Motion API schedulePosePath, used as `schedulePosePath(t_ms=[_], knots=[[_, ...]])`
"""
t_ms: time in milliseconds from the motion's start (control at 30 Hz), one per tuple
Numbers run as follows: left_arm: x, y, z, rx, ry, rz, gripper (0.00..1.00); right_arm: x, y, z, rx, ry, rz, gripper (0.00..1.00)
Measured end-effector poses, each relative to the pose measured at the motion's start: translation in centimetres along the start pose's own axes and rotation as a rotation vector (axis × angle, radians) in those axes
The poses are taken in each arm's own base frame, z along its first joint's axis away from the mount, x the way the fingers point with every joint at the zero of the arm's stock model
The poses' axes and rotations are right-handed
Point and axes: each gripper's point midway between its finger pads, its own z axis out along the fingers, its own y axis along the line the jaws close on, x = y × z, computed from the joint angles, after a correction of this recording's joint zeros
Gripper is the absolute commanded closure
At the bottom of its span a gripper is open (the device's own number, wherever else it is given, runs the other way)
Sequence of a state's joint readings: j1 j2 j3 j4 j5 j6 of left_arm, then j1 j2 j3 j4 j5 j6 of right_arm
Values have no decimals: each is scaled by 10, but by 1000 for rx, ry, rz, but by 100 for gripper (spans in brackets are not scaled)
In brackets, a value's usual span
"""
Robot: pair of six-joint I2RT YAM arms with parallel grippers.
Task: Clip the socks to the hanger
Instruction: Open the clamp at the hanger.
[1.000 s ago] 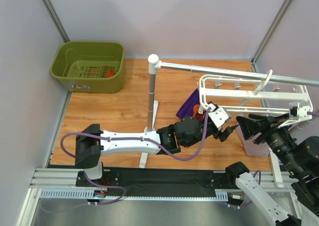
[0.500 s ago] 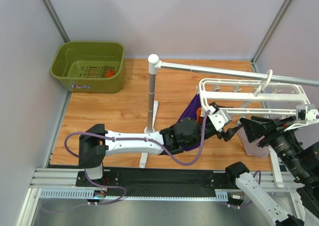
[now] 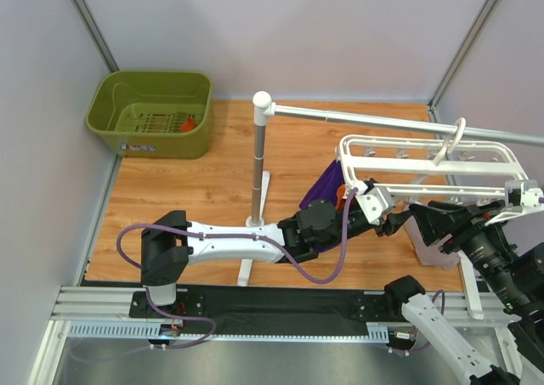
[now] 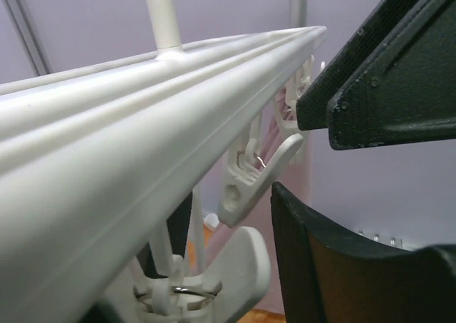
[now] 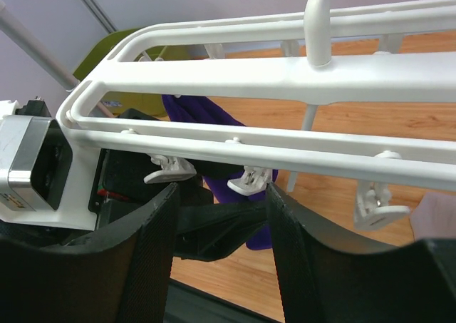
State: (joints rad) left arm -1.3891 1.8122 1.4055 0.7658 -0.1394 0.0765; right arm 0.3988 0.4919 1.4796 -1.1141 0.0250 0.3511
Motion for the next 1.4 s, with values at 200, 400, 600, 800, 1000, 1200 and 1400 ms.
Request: schedulePosePath(t_ms=[200,400,600,800,1000,1200,1400], knots=[[-4,1,1,2,-17,-13,70,-4,1,-4,-4,-12,1,48],[-4,-3,1,29,-19,-43,90,-9,3,-13,-5,-22,-2,47],[-1,-13,-2,82,-2,-140,100,-11,0,-22,8,-24,-31,46],[-12,-24,-13,164,44,-301,100,1,2,-19,-17,31,-47,45],[-30,-30,-25,267,92,-517,100,18,8,-11,-62,99,-53,28],[-35,-29,-33,339,142,-706,100,22,14,-6,-107,122,-40,26],[-44,-39,-38,394,155,-811,100,20,22,4,-137,108,11,32]])
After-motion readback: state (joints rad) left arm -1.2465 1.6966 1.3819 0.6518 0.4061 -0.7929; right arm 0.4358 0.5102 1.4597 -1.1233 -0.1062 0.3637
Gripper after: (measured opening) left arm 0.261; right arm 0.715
